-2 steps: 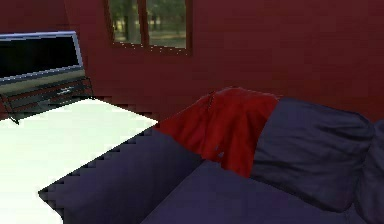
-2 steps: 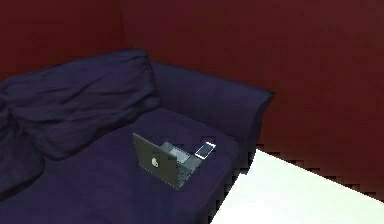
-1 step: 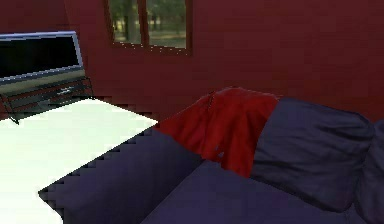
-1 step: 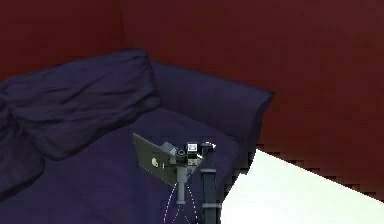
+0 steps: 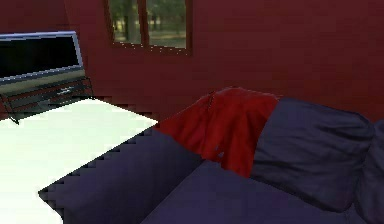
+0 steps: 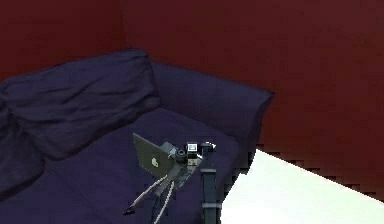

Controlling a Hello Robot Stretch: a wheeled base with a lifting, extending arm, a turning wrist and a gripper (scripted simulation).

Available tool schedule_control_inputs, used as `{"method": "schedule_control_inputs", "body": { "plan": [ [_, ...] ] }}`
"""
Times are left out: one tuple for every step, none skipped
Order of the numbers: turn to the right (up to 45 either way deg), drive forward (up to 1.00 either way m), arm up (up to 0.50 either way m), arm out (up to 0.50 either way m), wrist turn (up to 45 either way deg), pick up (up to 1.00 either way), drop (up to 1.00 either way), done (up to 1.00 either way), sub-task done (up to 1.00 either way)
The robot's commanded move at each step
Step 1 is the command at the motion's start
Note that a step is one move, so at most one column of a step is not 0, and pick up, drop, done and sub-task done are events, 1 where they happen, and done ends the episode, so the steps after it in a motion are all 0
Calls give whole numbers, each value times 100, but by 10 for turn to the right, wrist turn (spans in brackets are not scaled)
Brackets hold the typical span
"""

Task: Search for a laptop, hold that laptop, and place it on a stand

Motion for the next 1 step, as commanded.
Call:
{"method": "schedule_control_inputs", "body": {
  "plan": [
    [0,0,0,0,450,0,0,0,0]
  ]
}}
